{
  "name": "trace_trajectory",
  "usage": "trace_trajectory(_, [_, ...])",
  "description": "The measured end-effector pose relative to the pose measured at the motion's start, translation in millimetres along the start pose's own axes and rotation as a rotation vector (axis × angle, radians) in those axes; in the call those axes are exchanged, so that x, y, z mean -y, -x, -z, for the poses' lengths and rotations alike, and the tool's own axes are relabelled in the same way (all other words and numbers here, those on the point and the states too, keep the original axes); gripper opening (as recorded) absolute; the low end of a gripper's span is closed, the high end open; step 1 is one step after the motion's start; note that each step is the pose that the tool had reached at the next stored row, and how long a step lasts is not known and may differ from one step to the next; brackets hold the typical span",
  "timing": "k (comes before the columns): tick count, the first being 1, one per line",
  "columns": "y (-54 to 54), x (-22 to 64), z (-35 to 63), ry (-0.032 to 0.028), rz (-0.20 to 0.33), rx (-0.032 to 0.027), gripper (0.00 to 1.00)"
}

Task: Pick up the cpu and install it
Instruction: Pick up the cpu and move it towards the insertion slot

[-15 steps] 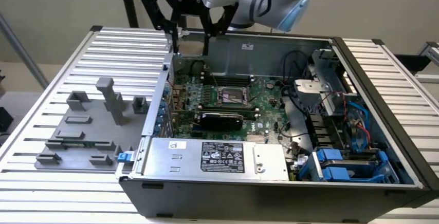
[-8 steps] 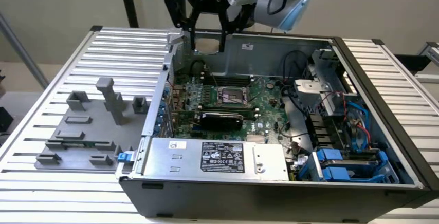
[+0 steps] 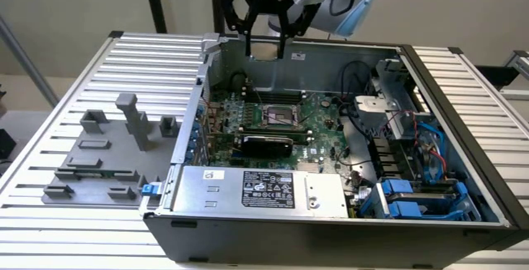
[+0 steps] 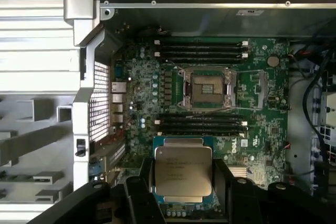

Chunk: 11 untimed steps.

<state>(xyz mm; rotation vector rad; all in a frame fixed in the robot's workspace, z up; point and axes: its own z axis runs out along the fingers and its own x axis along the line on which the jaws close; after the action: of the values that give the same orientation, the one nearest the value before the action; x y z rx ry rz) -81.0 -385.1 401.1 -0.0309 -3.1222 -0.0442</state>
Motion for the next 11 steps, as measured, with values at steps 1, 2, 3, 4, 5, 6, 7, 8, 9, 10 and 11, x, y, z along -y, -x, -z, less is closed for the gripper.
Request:
trace_trajectory(1, [2.4,-3.8,-1.8,0.0002,0.0,0.0001,0.55])
trace_trajectory(2, [4.9,-7.8,-3.7,0.0001,0.0,0.0001,0.55])
trace_trajectory(3, [7.3,-11.6,-5.6,0.0001,0.0,0.0001,0.55])
trace_trajectory(4, [9.7,-15.3,-7.5,0.0001,0.0,0.0001,0.55])
trace_trajectory(5, [12.1,-19.1,-9.3,0.0001,0.0,0.0001,0.55])
trace_trajectory(6, [14.5,-22.8,-11.2,0.0001,0.0,0.0001,0.55])
trace_trajectory(7, [16.9,-26.6,-13.0,0.0001,0.0,0.0,0.55])
trace_trajectory(8, [19.5,-30.4,-15.0,0.0001,0.0,0.0001,0.55])
trace_trajectory(9, [22.3,-33.9,-16.8,0.0,0.0,0.0,0.55])
trace_trajectory(10, [25.3,-37.5,-18.7,0.0,0.0,0.0001,0.55])
trace_trajectory(11, [28.5,-40.9,-20.6,0.0002,0.0,0.0001,0.55])
